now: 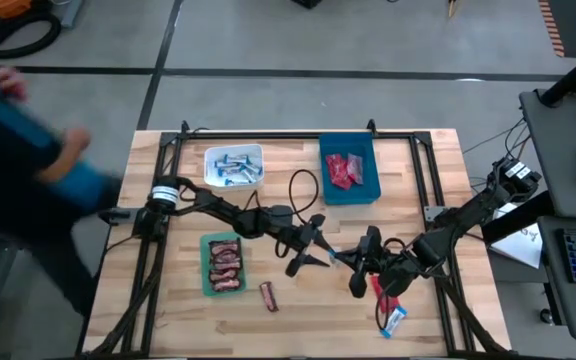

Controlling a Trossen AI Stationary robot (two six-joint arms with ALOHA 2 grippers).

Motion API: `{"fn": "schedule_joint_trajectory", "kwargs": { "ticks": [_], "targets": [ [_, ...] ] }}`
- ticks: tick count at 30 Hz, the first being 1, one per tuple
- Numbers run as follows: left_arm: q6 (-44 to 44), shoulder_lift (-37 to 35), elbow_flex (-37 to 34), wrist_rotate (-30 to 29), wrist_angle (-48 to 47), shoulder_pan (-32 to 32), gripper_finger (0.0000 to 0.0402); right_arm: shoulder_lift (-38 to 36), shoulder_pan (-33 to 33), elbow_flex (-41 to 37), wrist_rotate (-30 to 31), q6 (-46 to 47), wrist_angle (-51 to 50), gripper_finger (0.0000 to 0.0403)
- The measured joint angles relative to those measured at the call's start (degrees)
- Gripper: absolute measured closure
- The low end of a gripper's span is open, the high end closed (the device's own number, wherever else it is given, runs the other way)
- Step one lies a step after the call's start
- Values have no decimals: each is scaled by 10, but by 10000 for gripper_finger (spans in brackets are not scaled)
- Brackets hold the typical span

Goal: Sort candy
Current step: Put the white chocolate bar into the white bin

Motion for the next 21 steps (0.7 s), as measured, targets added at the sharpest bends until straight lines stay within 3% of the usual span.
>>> {"fn": "schedule_joint_trajectory", "kwargs": {
  "ticks": [7,14,21],
  "targets": [
    [-11,-2,0,0,-2,7,379,0,0,0,14,-31,-1,394],
    [-35,-23,-1,14,-39,19,388,0,0,0,42,-38,-1,385],
    [17,-107,-2,14,-222,36,395,-1,0,0,112,-38,-1,307]
  ]
}}
